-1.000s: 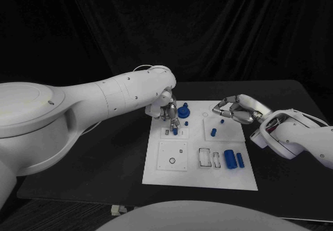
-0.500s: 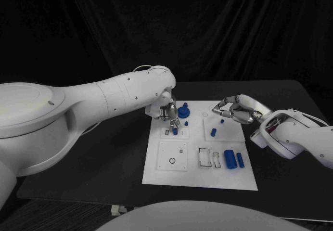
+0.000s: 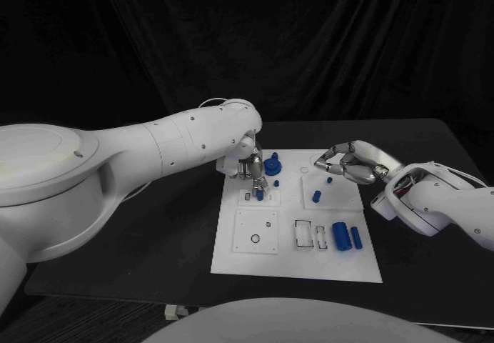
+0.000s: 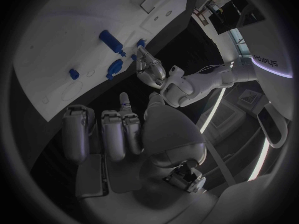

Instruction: Assemble the parts on the task board

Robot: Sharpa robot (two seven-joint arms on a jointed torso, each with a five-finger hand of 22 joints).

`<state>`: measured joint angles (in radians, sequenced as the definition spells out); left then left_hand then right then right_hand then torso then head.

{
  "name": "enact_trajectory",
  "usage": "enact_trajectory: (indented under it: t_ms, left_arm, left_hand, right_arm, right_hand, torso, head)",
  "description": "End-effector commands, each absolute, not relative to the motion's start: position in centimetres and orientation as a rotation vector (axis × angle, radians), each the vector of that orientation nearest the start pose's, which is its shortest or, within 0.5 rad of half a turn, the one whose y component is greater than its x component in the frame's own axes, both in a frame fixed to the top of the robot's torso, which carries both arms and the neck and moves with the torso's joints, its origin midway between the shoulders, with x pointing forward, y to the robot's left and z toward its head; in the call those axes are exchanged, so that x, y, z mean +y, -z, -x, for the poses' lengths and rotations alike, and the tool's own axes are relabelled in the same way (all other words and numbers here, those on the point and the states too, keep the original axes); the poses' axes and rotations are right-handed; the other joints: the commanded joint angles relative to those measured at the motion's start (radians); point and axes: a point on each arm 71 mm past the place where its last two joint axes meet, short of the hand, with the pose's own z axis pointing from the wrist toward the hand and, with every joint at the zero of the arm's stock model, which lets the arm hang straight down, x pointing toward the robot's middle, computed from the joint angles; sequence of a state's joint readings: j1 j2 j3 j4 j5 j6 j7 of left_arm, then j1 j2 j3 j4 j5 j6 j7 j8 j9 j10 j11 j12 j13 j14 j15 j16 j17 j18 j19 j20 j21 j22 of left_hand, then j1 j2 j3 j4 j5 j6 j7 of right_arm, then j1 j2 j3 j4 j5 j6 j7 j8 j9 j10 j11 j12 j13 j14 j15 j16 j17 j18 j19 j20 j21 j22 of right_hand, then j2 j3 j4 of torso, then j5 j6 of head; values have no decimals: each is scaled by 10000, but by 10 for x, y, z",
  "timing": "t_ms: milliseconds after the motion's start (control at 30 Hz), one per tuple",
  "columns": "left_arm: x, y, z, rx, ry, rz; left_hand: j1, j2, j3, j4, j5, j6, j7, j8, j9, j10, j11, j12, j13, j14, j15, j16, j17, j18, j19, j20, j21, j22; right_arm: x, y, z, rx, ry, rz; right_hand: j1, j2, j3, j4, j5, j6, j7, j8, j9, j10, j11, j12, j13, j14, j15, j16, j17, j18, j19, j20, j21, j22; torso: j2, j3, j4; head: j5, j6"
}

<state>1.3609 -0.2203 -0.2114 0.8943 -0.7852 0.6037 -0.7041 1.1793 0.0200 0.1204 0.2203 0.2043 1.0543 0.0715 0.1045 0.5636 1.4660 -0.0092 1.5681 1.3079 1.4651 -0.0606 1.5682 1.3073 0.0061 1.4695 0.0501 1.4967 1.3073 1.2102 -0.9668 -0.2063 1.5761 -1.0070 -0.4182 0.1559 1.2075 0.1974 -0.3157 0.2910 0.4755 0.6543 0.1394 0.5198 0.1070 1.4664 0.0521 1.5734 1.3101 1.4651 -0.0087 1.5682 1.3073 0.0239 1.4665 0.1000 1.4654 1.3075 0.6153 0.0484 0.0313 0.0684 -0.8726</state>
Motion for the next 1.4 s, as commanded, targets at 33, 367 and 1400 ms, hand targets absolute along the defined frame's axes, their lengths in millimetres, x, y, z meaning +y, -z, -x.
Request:
enact_trajectory:
  t_ms: [33,367,1400]
  left_arm:
    - [77,231,-541,27787,886,-550]
    - [76,233,-541,27769,903,-478]
    - [77,234,-533,26813,1796,564]
  left_hand:
    - [99,-14,-12,-71,68,73,-16,-28,4,1048,27,27,2629,1057,14,26,2635,147,579,36,-59,2265]
    - [412,-34,381,-534,1816,123,-70,-98,1,1048,-33,27,2629,1057,-53,26,2635,150,582,-35,-88,2265]
    - [545,-476,2371,-2182,2513,255,-145,205,551,1048,-133,27,2629,1057,-154,26,2635,131,650,-139,-47,2317]
  right_arm:
    - [-246,226,-449,17445,-9079,-1795]
    - [-246,226,-449,17440,-9074,-1798]
    - [-250,227,-449,17556,-8927,-1892]
  right_hand:
    - [-12,76,-25,6,-46,88,14,36,-14,1044,64,-26,2607,1056,49,25,2635,93,273,58,-35,2193]
    - [-3,79,-23,-3,-38,94,13,39,-15,1044,66,-26,2607,1056,50,25,2635,103,248,58,-71,2179]
    - [18,86,-17,-14,-15,109,13,45,-14,1044,62,-26,2607,1056,52,25,2635,139,164,61,-191,2131]
  torso:
    - [3,-1,1]
    - [4,1,0]
    - [-7,5,6]
  head:
    - [-9,0]
    - [-12,0]
    - [18,0]
